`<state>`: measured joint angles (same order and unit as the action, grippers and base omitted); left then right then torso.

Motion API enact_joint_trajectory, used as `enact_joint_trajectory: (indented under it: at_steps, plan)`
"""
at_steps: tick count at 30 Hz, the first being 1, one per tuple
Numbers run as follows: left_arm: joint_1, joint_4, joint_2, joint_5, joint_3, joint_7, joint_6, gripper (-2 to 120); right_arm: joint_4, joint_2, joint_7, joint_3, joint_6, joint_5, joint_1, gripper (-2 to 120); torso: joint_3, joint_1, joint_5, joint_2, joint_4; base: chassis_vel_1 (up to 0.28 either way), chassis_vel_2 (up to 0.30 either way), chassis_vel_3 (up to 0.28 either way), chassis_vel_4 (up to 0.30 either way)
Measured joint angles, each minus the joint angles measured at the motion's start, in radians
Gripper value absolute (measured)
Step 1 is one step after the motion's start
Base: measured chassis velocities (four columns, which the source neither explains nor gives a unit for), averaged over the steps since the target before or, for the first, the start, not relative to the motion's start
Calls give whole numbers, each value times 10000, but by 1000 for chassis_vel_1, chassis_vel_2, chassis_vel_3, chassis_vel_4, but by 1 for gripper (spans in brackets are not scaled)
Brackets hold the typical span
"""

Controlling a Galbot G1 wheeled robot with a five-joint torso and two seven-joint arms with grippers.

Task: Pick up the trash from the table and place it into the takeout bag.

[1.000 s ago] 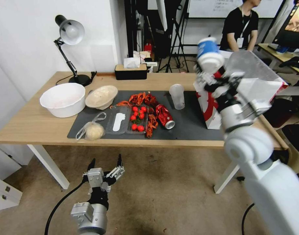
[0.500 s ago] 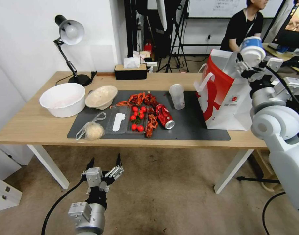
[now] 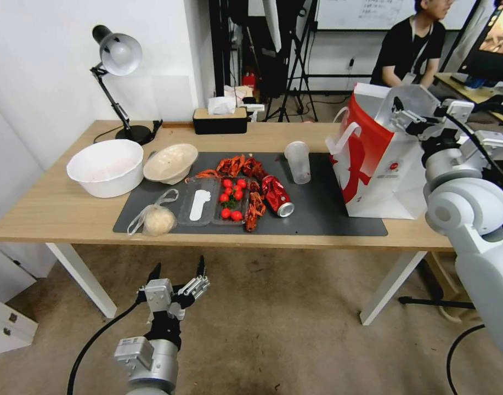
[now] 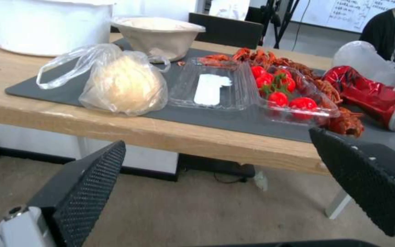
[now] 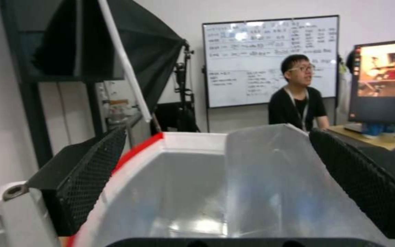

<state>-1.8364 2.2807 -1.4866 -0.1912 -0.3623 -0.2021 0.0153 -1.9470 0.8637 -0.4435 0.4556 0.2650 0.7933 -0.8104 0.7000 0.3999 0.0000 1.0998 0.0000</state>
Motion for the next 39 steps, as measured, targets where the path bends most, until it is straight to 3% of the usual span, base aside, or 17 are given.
enact_joint_trajectory:
  at_steps: [11, 14, 19, 26, 39]
  plan:
    - [-73, 43, -41, 78, -45, 10, 18, 100, -1179, 33, 1011, 4, -385, 199, -487, 100, -1, 0, -1, 2, 0, 0, 0, 0, 0]
    - [-99, 45, -102, 229, -29, 14, 11, 100, -1920, 131, 1890, -48, -962, 114, -1127, 100, -2, 1, -1, 2, 1, 0, 0, 0, 0]
    - [-143, 44, -108, 326, 5, 18, 4, 100, -2622, 234, 2441, 143, -1249, -411, -2435, 100, -2, 0, -3, 2, 2, 0, 0, 0, 0]
    - [-273, 15, -72, 358, -64, 20, -101, 100, -2909, 1779, 3438, 183, -3084, -2473, -5576, 100, -1, 0, -1, 3, -2, 0, 0, 0, 0]
    - [-184, -87, -19, 628, -144, 25, -187, 100, -2055, 2937, 4023, 78, -5415, -4343, -8319, 100, -1, 0, 1, 2, 0, 0, 0, 0, 0]
